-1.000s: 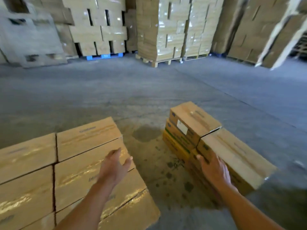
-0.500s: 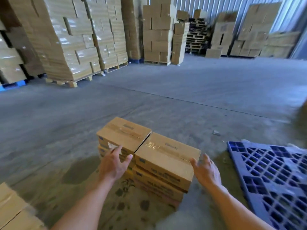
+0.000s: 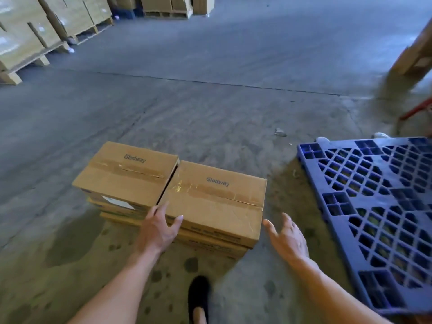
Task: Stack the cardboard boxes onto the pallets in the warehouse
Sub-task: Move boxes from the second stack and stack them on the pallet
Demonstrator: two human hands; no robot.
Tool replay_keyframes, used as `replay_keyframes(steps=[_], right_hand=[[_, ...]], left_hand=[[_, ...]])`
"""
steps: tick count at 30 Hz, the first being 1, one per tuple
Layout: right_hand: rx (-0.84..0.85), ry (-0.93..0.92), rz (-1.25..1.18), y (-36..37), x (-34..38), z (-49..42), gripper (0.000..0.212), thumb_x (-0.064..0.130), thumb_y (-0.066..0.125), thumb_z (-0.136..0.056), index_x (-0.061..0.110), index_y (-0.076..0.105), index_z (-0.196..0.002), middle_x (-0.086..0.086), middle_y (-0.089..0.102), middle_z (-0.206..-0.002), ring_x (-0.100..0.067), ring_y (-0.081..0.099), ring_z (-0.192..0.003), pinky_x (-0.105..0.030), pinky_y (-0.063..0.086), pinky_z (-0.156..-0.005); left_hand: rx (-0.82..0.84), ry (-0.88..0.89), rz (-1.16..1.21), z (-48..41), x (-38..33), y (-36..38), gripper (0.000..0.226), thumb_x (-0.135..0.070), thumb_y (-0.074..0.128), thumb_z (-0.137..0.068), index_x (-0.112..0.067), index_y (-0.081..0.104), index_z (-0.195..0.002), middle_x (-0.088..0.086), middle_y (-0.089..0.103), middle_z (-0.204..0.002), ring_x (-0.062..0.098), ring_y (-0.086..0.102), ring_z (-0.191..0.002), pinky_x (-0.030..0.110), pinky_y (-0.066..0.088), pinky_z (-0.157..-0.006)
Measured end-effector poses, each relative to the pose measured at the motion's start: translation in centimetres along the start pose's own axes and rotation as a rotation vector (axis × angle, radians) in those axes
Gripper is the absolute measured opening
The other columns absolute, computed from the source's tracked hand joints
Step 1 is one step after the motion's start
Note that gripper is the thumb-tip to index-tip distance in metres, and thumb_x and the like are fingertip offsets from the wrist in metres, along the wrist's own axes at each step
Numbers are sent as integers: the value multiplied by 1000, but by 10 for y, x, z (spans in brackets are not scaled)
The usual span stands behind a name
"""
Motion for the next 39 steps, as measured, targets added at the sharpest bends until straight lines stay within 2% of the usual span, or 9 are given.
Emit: replay_keyframes(steps=[6, 14, 18, 22, 25, 29, 33, 36, 39], right_hand=[[66, 193, -12, 85, 1, -60, 81, 62, 46, -98, 15, 22, -160, -10, 28, -164, -29, 29, -149, -41, 24, -119], [46, 429, -23, 173, -15, -135, 89, 61, 52, -95, 14, 14, -160, -12, 23, -164, -33, 27, -148, -43, 24, -118], [27, 588, -26, 192, -36, -138, 105, 64, 58, -90, 11, 3, -161, -17, 22, -164, -35, 25, -149, -43, 24, -118], [-27, 700, -71, 194, -48, -136, 109, 62, 69, -84, 5, 14, -159, -23, 33, -157, -40, 34, -144, -45, 31, -114], [-66, 716, -63, 182, -53, -136, 112, 65, 71, -81, 5, 17, -159, -23, 31, -158, -42, 31, -145, -46, 29, -118], [-122, 728, -28, 152, -60, -133, 105, 74, 68, -76, 6, 39, -150, -21, 42, -148, -43, 40, -136, -51, 36, -113], [-163, 611, -141, 130, -50, -131, 86, 70, 72, -75, 14, 52, -137, -14, 54, -128, -35, 52, -118, -53, 48, -100], [-184, 520, -287, 107, -35, -130, 71, 58, 76, -80, 17, 55, -133, -2, 55, -116, -25, 54, -107, -45, 50, -93], [-191, 443, -413, 79, -27, -124, 71, 53, 76, -81, 17, 57, -139, -4, 59, -119, -21, 58, -101, -34, 50, -81]], left_hand=[[131, -99, -7, -105, 70, 74, 69, -43, 68, -91, -11, 46, -147, 20, 45, -146, 38, 49, -130, 50, 49, -100], [179, -337, -48, -186, 178, 154, 74, -41, 68, -91, -8, 38, -150, 20, 37, -148, 37, 39, -134, 43, 35, -105], [167, -390, -34, -189, 195, 174, 81, -43, 73, -86, -3, 37, -146, 19, 34, -144, 38, 49, -118, 44, 43, -94], [153, -454, 41, -190, 199, 181, 94, -64, 68, -78, -5, 36, -144, 22, 36, -136, 40, 47, -112, 45, 43, -91], [167, -509, 131, -189, 206, 180, 105, -78, 53, -69, -8, 38, -146, 21, 36, -137, 37, 45, -120, 46, 40, -100], [205, -505, 215, -191, 210, 171, 107, -84, 48, -63, -4, 50, -135, 18, 47, -125, 34, 51, -107, 44, 45, -90], [183, -568, 405, -186, 207, 158, 96, -72, 65, -62, -7, 45, -130, 13, 53, -121, 29, 54, -105, 41, 46, -80], [157, -609, 511, -173, 207, 146, 99, -72, 74, -54, -9, 49, -126, 10, 60, -119, 31, 60, -107, 41, 52, -85], [96, -602, 626, -163, 192, 125, 79, -59, 82, -60, -14, 57, -120, 4, 66, -113, 26, 64, -104, 31, 50, -78]])
Point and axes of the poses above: each hand's wrist, its own z-axis away from the middle knuckle, its own y-axis out of the palm, x = y × z, the point moved 10 cm from there along -z, towards the middle knuckle
